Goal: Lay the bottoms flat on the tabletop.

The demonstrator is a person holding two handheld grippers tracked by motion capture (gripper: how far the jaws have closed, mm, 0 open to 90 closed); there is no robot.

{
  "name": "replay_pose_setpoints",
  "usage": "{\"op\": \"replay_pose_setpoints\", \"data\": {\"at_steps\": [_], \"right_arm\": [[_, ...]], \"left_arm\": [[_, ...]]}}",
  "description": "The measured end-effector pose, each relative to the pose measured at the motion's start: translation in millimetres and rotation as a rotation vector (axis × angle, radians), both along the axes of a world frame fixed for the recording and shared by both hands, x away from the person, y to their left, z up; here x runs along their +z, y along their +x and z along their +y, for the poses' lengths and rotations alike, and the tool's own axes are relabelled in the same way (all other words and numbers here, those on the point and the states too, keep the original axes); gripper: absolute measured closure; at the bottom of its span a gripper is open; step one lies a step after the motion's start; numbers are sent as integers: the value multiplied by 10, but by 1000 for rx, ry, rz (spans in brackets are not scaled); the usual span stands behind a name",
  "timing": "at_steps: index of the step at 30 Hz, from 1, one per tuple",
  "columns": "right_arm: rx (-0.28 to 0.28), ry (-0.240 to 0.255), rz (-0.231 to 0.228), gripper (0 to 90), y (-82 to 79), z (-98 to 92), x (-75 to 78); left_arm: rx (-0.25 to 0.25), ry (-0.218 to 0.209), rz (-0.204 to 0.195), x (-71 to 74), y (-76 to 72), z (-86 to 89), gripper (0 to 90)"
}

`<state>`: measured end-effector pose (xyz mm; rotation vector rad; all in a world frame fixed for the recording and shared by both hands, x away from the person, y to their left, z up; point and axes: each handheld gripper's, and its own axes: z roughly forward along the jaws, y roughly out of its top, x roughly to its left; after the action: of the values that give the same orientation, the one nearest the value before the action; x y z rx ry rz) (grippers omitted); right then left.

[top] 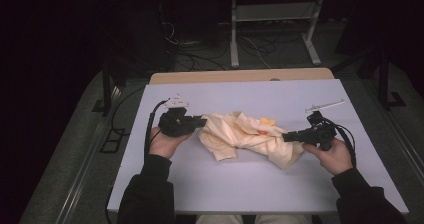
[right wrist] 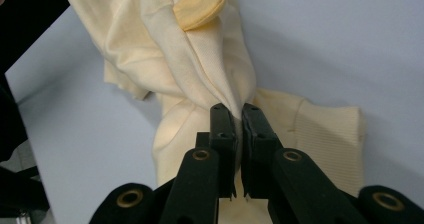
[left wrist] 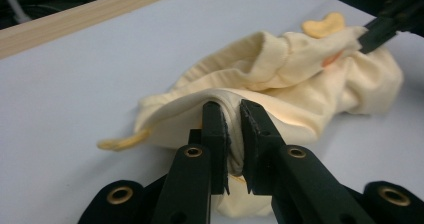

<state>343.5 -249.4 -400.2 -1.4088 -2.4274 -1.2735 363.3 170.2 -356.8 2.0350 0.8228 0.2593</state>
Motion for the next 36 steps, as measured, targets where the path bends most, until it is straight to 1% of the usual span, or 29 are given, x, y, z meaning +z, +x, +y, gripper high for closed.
{"op": "replay_pose_setpoints", "data": {"at_steps": [3, 4, 7, 9, 12, 13, 14, 16, 18, 19, 20, 21, 23, 26, 30, 32, 36], "right_arm": [[-31, 5, -7, 841, 68, -41, -55], [-44, 5, -8, 841, 98, -61, -77], [-89, 11, -8, 841, 187, -124, -149], [-116, 12, -4, 841, 236, -151, -194], [-127, 0, -3, 840, 280, -165, -241], [-129, -4, -2, 841, 289, -164, -250], [-129, -8, -4, 841, 293, -163, -254], [-129, -12, -9, 840, 301, -159, -260], [-132, -16, -10, 840, 309, -158, -266], [-136, -15, -9, 840, 312, -158, -267], [-137, -15, -10, 840, 317, -158, -268], [-139, -15, -10, 840, 319, -156, -267], [-143, -15, -9, 840, 324, -155, -267], [-145, -14, -8, 840, 328, -157, -268], [-143, -14, -13, 840, 327, -154, -263], [-141, -14, -13, 839, 325, -154, -261], [-140, -16, -13, 839, 325, -154, -264]], "left_arm": [[41, -25, 7, -72, 148, 0, 798], [61, -26, 14, -104, 220, -1, 798], [102, -10, 35, -189, 380, -21, 795], [125, 10, 57, -268, 484, -56, 794], [144, 32, 70, -357, 543, -104, 791], [143, 41, 72, -371, 547, -113, 787], [144, 51, 74, -389, 544, -123, 780], [157, 63, 68, -396, 514, -131, 727], [172, 69, 65, -379, 476, -122, 645], [192, 72, 76, -359, 445, -114, 581], [201, 77, 81, -344, 415, -101, 502], [206, 79, 82, -335, 390, -89, 450], [212, 83, 87, -309, 321, -44, 400], [222, 64, 90, -284, 211, 50, 365], [222, 15, 100, -306, 83, 146, 349], [211, -10, 108, -339, 19, 147, 334], [183, -34, 117, -414, -57, 77, 301]]}}
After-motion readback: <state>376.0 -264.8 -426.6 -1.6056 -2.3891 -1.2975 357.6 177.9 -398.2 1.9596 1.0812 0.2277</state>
